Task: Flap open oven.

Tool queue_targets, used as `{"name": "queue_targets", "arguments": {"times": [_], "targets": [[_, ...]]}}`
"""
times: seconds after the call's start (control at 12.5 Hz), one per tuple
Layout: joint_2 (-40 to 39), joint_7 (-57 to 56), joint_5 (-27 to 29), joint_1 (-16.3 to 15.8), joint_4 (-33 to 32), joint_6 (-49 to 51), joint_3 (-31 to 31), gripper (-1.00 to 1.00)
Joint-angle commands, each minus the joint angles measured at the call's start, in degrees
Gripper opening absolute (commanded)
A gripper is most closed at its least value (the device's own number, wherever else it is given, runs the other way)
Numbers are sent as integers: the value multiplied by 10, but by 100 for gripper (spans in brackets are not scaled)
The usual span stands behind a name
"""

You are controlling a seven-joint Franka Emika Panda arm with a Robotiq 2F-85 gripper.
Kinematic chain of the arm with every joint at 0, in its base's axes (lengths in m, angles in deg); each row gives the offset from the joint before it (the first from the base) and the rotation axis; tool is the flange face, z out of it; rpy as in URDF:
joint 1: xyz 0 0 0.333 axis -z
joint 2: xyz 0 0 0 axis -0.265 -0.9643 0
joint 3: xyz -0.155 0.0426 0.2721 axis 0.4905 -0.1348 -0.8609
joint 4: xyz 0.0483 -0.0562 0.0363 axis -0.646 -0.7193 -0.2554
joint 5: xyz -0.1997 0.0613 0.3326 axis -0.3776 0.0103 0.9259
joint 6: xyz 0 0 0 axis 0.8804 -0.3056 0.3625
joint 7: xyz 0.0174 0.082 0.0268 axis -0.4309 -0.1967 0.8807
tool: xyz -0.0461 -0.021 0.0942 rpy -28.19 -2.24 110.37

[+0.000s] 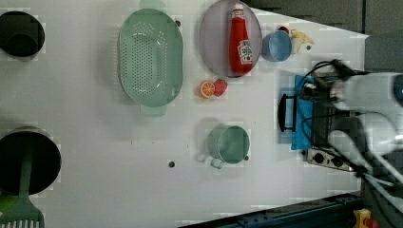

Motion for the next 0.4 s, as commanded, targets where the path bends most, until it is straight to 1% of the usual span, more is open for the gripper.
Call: {"name": "queue_targets", "arguments": {"times": [0.08,0.24,0.4], "targets": [[59,33,67,9,16,60,-1,-65],[98,33,114,10,29,112,1,-65],[133,38,142,10,46,151,1,-65]]}}
